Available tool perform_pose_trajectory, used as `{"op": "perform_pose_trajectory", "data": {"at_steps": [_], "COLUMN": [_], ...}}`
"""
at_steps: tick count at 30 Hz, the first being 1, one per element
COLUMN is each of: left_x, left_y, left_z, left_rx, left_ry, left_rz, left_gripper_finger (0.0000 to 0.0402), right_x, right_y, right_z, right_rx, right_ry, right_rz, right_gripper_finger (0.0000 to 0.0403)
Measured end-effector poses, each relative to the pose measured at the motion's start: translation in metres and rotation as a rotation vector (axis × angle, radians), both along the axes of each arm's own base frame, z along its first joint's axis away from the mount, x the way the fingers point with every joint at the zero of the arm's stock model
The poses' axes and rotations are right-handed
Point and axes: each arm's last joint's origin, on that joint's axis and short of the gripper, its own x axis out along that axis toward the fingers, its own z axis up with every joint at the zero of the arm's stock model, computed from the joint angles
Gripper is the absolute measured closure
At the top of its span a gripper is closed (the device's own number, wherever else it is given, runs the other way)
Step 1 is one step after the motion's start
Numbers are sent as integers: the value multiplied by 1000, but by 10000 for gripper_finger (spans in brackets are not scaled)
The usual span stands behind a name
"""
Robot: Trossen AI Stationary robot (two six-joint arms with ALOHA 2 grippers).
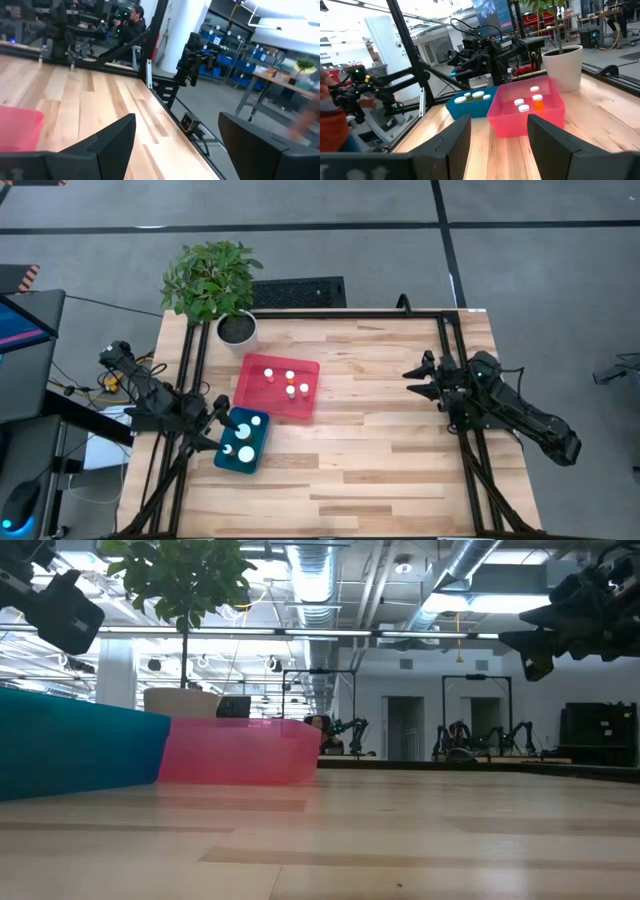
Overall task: Pick and place medicine bottles into bin by pill shape (circle, oval)
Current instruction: Return to Home Position
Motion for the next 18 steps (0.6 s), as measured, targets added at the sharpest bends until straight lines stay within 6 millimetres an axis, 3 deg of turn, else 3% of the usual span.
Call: {"op": "perform_pose_trajectory", "data": {"at_steps": [18], "left_x": [0], "left_y": [0], "left_z": [0], "left_rx": [-34], "left_ry": [20], "left_rz": [-1], "left_gripper_finger": [125], "right_x": [0], "right_y": [0], "right_z": [0], "right_rx": [1], "right_ry": [0], "right_rz": [0], "right_gripper_finger": [194]}}
